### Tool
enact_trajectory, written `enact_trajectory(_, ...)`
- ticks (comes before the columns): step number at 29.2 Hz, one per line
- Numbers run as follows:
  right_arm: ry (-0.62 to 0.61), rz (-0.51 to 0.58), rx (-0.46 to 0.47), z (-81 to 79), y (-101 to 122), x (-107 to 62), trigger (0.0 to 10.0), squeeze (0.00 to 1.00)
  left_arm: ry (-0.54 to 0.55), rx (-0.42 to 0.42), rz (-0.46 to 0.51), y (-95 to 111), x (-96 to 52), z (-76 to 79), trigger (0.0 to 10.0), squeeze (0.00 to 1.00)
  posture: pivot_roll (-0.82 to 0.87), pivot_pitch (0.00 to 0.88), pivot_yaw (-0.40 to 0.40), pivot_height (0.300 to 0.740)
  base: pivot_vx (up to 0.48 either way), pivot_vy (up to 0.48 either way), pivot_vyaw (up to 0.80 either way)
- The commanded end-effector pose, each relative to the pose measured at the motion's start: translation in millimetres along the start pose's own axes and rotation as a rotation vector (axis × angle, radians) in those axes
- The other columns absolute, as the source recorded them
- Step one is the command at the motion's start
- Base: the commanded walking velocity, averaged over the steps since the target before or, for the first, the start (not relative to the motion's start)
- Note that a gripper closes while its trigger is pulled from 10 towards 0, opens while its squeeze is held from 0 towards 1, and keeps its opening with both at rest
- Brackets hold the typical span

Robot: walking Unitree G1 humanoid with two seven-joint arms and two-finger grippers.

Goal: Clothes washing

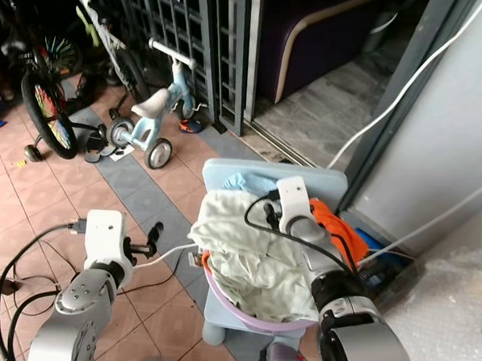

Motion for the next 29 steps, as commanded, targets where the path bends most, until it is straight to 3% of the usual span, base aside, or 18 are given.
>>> enact_trajectory(1, 0.061, -0.036, -0.029, -2.6, 2.7, 0.8, 10.0, 0.00, 0.000, 0.003, -0.005, 0.0, -2.7, -0.7, 10.0, 0.00, 0.09, 0.034, -0.035, 0.740, 0.000, 0.000, 0.00)
enact_trajectory(7, 0.201, -0.089, -0.123, -22.4, -2.5, 0.5, 10.0, 0.00, -0.006, -0.003, -0.024, -5.2, -3.4, 1.1, 10.0, 0.00, 0.09, 0.032, -0.038, 0.740, 0.000, 0.000, 0.00)
enact_trajectory(10, 0.208, -0.092, -0.176, -45.7, -3.0, 8.7, 10.0, 0.00, -0.034, 0.000, -0.024, -3.1, -1.8, 6.8, 10.0, 0.00, 0.11, 0.044, -0.048, 0.740, 0.000, 0.000, 0.00)
enact_trajectory(12, 0.161, -0.136, -0.114, -63.4, -16.7, 13.8, 10.0, 0.00, -0.056, -0.003, -0.014, 0.9, -3.4, 10.5, 10.0, 0.00, 0.13, 0.050, -0.058, 0.740, 0.000, 0.000, 0.00)
enact_trajectory(17, 0.132, -0.196, 0.003, -67.9, -33.9, 13.0, 9.6, 0.00, -0.066, -0.001, -0.007, 2.0, -10.5, 13.6, 10.0, 0.00, 0.15, 0.069, -0.076, 0.740, 0.000, 0.000, 0.00)
enact_trajectory(18, 0.121, -0.189, 0.039, -67.2, -33.6, 13.2, 0.0, 0.00, -0.067, 0.002, -0.006, 1.5, -12.1, 13.7, 10.0, 0.00, 0.15, 0.077, -0.080, 0.740, 0.000, 0.000, 0.00)
enact_trajectory(20, 0.114, -0.183, 0.059, -66.8, -33.0, 13.6, 0.0, 0.00, -0.067, 0.003, -0.006, 1.1, -13.2, 13.8, 10.0, 0.00, 0.15, 0.077, -0.080, 0.740, 0.000, 0.000, 0.00)
enact_trajectory(24, 0.129, -0.148, -0.054, -70.0, -27.3, 15.0, 0.0, 0.00, -0.056, -0.003, -0.014, -2.2, -17.6, 13.4, 10.0, 0.00, 0.14, 0.097, -0.095, 0.740, 0.000, 0.000, 0.00)
enact_trajectory(29, 0.159, -0.135, -0.058, -82.0, -21.8, 15.6, 0.0, 0.00, -0.050, 0.007, -0.002, 1.7, -14.6, 14.9, 10.0, 0.00, 0.13, 0.097, -0.105, 0.740, 0.000, 0.000, 0.00)
Point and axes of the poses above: a point about 5 cm out from each wrist's last joint towards the gripper, its own x axis pointing out of the wrist towards the gripper, its own y axis along the axis of the wrist's last joint, z = x × y, the point moved 5 cm from there along x, pointing out of the wrist towards the gripper, and after that the axes turned 15 degrees about x, right-handed, at the moved point
